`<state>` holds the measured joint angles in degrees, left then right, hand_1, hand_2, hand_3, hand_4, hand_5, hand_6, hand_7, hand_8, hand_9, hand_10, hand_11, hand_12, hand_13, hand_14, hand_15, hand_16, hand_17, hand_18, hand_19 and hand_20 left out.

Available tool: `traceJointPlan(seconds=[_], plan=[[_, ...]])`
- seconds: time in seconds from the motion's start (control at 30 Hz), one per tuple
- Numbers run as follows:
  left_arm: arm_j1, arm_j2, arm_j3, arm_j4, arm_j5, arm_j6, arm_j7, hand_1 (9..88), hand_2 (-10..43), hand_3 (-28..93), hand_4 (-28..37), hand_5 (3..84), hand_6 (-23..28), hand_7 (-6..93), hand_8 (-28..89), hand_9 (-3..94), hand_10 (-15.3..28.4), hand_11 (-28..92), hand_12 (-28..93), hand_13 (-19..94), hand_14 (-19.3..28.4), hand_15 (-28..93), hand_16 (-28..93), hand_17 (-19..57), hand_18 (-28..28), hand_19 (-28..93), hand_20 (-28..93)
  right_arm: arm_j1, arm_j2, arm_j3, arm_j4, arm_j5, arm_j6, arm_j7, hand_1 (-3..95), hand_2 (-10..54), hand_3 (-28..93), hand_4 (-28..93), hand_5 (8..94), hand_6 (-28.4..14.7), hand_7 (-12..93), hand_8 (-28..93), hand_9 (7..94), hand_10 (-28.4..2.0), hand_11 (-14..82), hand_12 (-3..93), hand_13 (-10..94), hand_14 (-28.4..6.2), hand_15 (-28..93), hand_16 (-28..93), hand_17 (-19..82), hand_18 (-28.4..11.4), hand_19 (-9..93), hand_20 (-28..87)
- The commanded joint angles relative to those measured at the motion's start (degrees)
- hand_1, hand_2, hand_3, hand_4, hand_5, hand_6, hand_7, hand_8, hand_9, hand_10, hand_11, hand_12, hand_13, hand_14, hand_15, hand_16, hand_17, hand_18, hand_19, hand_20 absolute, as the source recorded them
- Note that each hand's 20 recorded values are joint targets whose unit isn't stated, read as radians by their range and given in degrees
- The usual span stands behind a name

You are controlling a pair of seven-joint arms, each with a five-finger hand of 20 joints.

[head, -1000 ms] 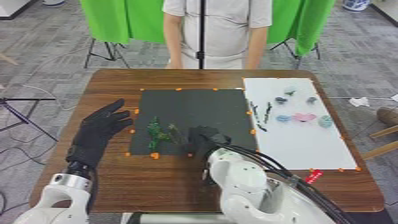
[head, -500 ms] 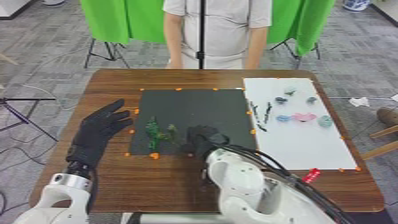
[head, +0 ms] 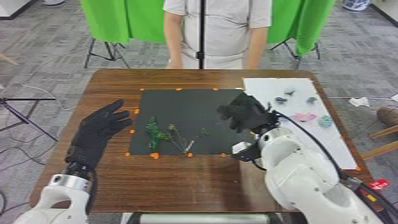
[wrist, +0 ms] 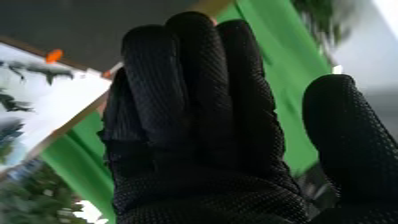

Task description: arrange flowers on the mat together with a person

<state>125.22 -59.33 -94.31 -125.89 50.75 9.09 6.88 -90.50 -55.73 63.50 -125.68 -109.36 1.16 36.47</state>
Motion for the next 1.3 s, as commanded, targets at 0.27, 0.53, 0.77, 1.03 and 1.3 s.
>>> traceJointPlan(seconds=[0.27, 0.53, 0.77, 1.03, 1.3], plan=[[0.51, 0.20, 1.10, 1.25, -0.40, 0.34, 1.51, 23.2, 5.5, 79, -27.3, 39.6, 7.2, 9.5, -8, 36.9, 17.9, 20, 9, 28, 26.5, 44, -7, -9.0, 25.7, 49, 15, -17.40, -0.23, 20.05, 1.97, 48.54, 6.88, -24.93, 19.1, 12.1, 78, -25, 59.0, -1.7, 18, -13, 59.9, -17.3, 22.1, 15.3, 47, -18.7, 51, 10, 9, -22.4, 59, 18], [0.32, 0.31, 1.80, 1.52, -0.46, 0.47, 1.82, 22.8, 5.5, 79, -28.1, 38.6, 6.4, 9.2, -8, 35.7, 16.7, 19, 9, 28, 25.7, 42, -6, -9.2, 25.7, 48, 15, -20.58, -3.48, 22.15, 4.33, 58.07, 2.47, -31.61, 17.2, 12.5, 79, -27, 52.2, 0.3, 18, -14, 51.5, -15.6, 15.5, 14.1, 38, -18.7, 36, 11, 3, -22.5, 50, 19], [0.54, -0.36, 1.73, 1.70, -0.17, -0.21, 1.41, 22.7, 5.4, 79, -28.2, 38.3, 6.1, 9.4, -8, 35.7, 16.6, 19, 10, 28, 25.6, 41, -5, -9.2, 25.7, 47, 15, -21.91, -4.66, 23.94, 4.41, 59.14, 1.49, -32.56, 15.6, 12.1, 80, -28, 49.2, 1.4, 17, -13, 49.2, -14.6, 12.4, 14.3, 36, -18.7, 30, 15, 2, -22.5, 48, 20], [0.84, -0.29, 1.85, 1.75, -0.32, 0.13, 1.61, 22.7, 5.3, 79, -28.2, 37.6, 5.5, 9.5, -8, 35.5, 16.4, 18, 10, 28, 25.4, 41, -5, -9.2, 25.8, 47, 15, -23.75, -5.54, 24.21, 3.65, 58.43, 0.76, -31.35, 15.2, 12.1, 80, -28, 48.2, 1.7, 16, -13, 48.7, -14.4, 11.7, 14.4, 36, -18.6, 29, 16, 2, -22.7, 47, 20], [1.09, -0.91, 1.40, 1.64, 0.00, -0.48, 0.83, 22.9, 5.1, 79, -28.1, 37.0, 5.2, 9.8, -8, 35.3, 16.3, 18, 10, 28, 25.2, 40, -5, -9.3, 25.9, 47, 15, -24.57, -7.05, 23.72, 3.62, 58.10, 0.70, -30.62, 14.7, 12.1, 80, -28, 47.0, 1.9, 16, -13, 48.0, -14.3, 11.3, 14.5, 36, -18.7, 29, 16, 2, -23.0, 47, 21]])
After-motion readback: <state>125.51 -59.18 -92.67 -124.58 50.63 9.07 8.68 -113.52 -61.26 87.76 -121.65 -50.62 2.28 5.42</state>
